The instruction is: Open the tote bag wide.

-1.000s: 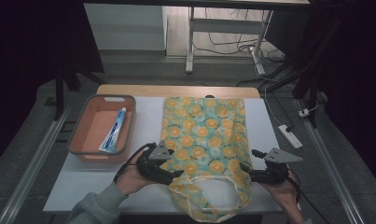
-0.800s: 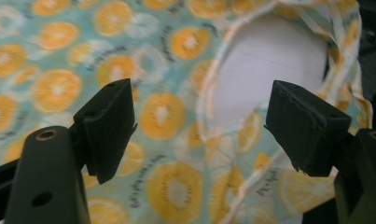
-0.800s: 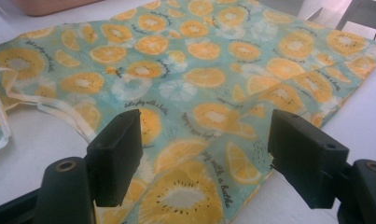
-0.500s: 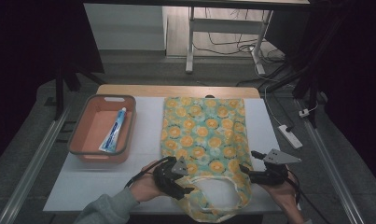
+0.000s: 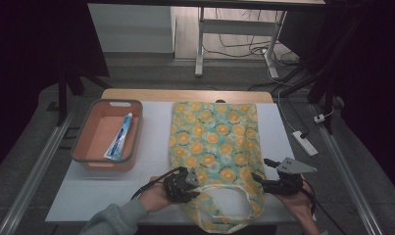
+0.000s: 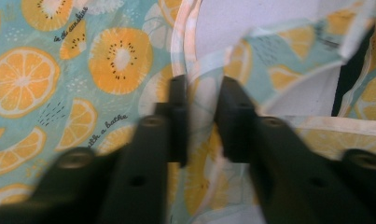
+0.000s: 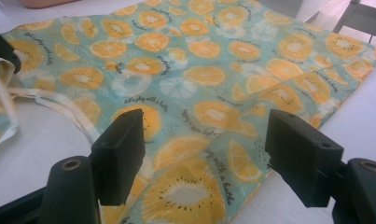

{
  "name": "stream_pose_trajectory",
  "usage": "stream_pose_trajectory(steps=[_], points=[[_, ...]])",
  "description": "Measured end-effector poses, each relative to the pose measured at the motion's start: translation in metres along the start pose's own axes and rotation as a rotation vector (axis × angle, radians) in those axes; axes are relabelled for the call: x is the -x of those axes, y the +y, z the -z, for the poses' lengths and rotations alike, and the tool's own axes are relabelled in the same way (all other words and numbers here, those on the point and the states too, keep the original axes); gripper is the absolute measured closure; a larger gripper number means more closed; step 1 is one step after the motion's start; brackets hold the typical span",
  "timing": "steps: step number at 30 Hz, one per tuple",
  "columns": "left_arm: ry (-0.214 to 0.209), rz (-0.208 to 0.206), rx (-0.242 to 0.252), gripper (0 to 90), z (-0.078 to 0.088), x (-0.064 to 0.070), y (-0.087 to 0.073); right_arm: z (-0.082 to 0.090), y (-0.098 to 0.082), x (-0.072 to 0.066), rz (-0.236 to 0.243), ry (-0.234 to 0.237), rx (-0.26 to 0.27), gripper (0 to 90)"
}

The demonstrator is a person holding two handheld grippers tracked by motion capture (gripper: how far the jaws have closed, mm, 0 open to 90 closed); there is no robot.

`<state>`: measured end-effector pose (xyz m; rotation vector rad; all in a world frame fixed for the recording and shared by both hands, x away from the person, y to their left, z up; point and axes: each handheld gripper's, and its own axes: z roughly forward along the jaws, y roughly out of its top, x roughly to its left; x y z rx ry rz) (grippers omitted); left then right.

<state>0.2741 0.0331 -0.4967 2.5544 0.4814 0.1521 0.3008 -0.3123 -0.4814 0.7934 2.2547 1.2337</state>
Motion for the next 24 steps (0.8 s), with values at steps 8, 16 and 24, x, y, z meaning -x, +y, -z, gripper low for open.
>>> stream_pose_trajectory(steps=[8,16,24], points=[[-0.042,0.012,0.106,88.3,0.031,-0.005,0.001,0.003,0.003,-0.002,0.011,0.014,0.0,28.8],[-0.035,0.107,0.279,88.4,0.073,-0.028,-0.006,0.015,0.016,-0.01,0.028,0.058,0.002,28.6],[-0.033,0.15,0.325,88.4,0.079,-0.036,-0.011,0.012,0.025,-0.037,0.098,0.208,-0.086,27.9]])
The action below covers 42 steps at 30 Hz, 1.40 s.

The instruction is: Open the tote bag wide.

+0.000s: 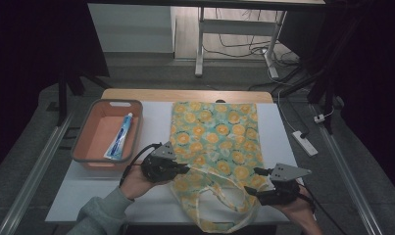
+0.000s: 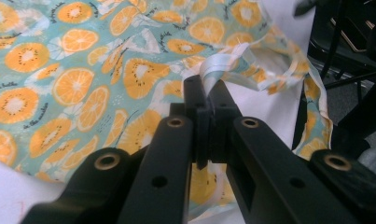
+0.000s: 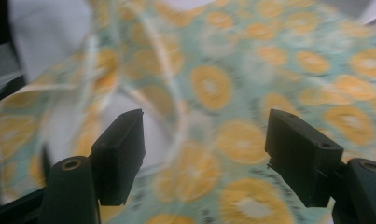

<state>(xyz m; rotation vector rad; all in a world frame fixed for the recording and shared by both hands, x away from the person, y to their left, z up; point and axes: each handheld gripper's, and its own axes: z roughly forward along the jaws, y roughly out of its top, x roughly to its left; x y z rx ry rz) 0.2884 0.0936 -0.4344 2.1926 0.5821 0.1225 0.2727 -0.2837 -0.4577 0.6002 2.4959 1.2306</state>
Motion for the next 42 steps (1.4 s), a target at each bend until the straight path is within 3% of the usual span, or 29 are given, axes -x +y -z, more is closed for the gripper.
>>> stream_pose_trajectory(steps=[6,14,20,25,28,31,35,38,42], points=[[0.018,0.044,0.019,88.4,0.005,-0.012,-0.003,-0.021,0.0,-0.019,0.03,0.11,-0.094,24.6],[0.024,0.068,0.031,88.4,0.009,-0.019,-0.006,-0.057,-0.015,-0.026,0.064,0.121,-0.244,24.6],[0.022,0.071,0.035,88.4,0.011,-0.02,-0.006,-0.068,-0.017,-0.028,0.095,0.064,-0.276,47.5],[0.024,0.073,0.035,88.4,0.013,-0.021,-0.007,-0.071,-0.016,-0.027,0.084,0.088,-0.272,80.4],[0.02,0.074,0.041,88.4,0.017,-0.021,-0.009,-0.068,-0.013,-0.033,0.131,0.088,-0.283,88.5],[0.032,0.069,0.052,88.3,0.027,-0.02,-0.012,-0.059,-0.004,-0.043,0.164,0.127,-0.263,89.0],[0.053,0.08,0.087,88.3,0.042,-0.022,-0.014,-0.036,0.015,-0.049,0.164,0.141,-0.145,89.1],[0.074,0.096,0.104,88.3,0.046,-0.026,-0.012,-0.02,0.032,-0.04,0.155,0.083,-0.043,89.1],[0.131,0.119,0.093,88.2,0.038,-0.036,-0.005,-0.013,0.048,-0.016,0.119,-0.025,0.022,89.1]])
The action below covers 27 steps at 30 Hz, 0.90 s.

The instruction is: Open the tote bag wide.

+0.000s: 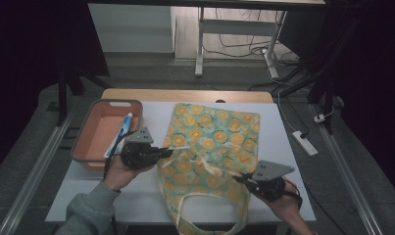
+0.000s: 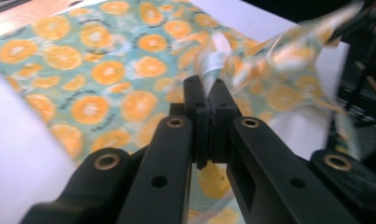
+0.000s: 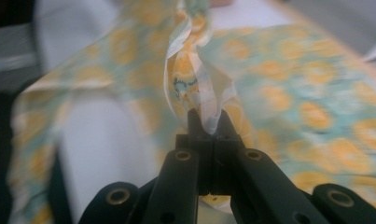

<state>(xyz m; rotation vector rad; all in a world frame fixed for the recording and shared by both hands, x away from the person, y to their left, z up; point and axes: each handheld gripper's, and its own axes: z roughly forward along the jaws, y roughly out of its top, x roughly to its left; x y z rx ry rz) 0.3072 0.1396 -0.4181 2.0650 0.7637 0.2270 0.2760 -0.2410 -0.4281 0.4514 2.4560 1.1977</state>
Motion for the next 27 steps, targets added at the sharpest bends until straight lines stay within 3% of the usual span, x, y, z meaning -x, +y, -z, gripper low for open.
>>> stream_pose_trajectory(steps=[3,4,6,7,8,9,10,12,18,20,26,27], points=[[0.02,0.005,-0.007,88.1,-0.007,-0.003,0.004,-0.007,0.002,0.025,-0.034,-0.05,-0.01,89.1],[0.065,-0.006,-0.024,88.0,-0.017,-0.006,0.01,-0.012,0.001,0.038,-0.062,-0.068,-0.014,89.1],[0.096,-0.001,-0.033,87.9,-0.026,-0.01,0.014,-0.022,-0.001,0.056,-0.103,-0.092,-0.033,89.1],[0.096,-0.001,-0.033,87.8,-0.026,-0.01,0.014,-0.022,-0.001,0.056,-0.103,-0.092,-0.033,89.1],[0.128,0.009,-0.048,87.8,-0.039,-0.015,0.018,-0.032,-0.005,0.071,-0.127,-0.124,-0.06,89.1],[0.128,0.009,-0.048,87.7,-0.039,-0.015,0.018,-0.032,-0.005,0.071,-0.127,-0.124,-0.06,89.1],[0.145,0.011,-0.058,87.7,-0.045,-0.017,0.019,-0.042,-0.01,0.083,-0.155,-0.137,-0.082,89.1],[0.179,0.005,-0.082,87.5,-0.058,-0.021,0.022,-0.051,-0.016,0.092,-0.173,-0.153,-0.109,89.1],[0.215,0.037,-0.168,87.2,-0.1,-0.036,0.022,-0.065,-0.036,0.107,-0.236,-0.18,-0.197,89.1],[0.198,0.053,-0.185,87.2,-0.109,-0.04,0.02,-0.068,-0.044,0.108,-0.264,-0.175,-0.21,89.1],[0.198,0.052,-0.243,86.5,-0.127,-0.044,0.012,-0.076,-0.055,0.108,-0.281,-0.15,-0.266,89.0],[0.196,0.054,-0.246,80.6,-0.129,-0.044,0.011,-0.078,-0.056,0.106,-0.282,-0.144,-0.274,89.0]])
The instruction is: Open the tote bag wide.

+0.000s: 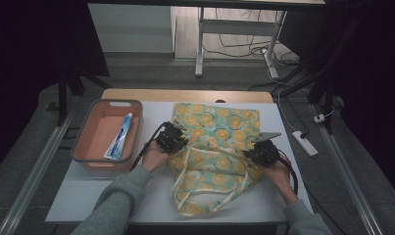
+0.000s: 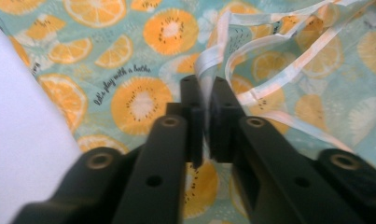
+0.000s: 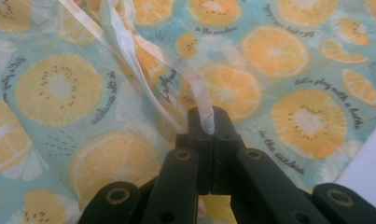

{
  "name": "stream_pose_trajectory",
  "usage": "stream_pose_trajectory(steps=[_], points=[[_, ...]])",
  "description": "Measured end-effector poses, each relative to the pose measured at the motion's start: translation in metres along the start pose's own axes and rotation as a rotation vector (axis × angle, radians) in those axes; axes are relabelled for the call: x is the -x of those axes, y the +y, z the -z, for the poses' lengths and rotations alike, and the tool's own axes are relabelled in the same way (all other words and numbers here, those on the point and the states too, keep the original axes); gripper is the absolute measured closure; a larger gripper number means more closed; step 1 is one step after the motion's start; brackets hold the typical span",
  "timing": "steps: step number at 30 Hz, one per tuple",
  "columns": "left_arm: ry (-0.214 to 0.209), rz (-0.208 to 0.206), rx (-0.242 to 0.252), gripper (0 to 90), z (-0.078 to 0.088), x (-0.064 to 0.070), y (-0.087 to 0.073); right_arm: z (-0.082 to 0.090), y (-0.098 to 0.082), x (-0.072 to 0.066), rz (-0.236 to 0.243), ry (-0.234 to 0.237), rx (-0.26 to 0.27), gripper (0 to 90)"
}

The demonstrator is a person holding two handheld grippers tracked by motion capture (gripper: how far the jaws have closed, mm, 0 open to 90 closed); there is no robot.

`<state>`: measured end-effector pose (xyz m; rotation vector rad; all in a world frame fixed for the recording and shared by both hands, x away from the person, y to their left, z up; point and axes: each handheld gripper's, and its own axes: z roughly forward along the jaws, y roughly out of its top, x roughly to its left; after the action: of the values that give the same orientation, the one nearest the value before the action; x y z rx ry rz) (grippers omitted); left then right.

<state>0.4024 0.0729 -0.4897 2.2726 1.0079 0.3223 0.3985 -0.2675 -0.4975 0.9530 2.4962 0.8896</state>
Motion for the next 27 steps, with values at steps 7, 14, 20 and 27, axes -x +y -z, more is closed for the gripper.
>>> stream_pose_trajectory(steps=[7,14,20,27], points=[[0.069,-0.031,0.074,41.5,0.026,0.011,-0.001,0.003,0.0,-0.003,0.002,0.018,-0.005,88.5],[-0.009,-0.103,0.08,27.8,0.071,0.04,-0.019,0.025,-0.002,0.0,-0.033,0.042,0.07,73.4],[-0.018,-0.163,-0.011,24.8,0.046,0.062,-0.029,0.063,0.005,-0.015,-0.023,0.033,0.221,47.4],[0.009,-0.169,-0.049,42.8,0.035,0.06,-0.035,0.07,0.027,-0.063,0.134,0.157,0.241,37.9]])
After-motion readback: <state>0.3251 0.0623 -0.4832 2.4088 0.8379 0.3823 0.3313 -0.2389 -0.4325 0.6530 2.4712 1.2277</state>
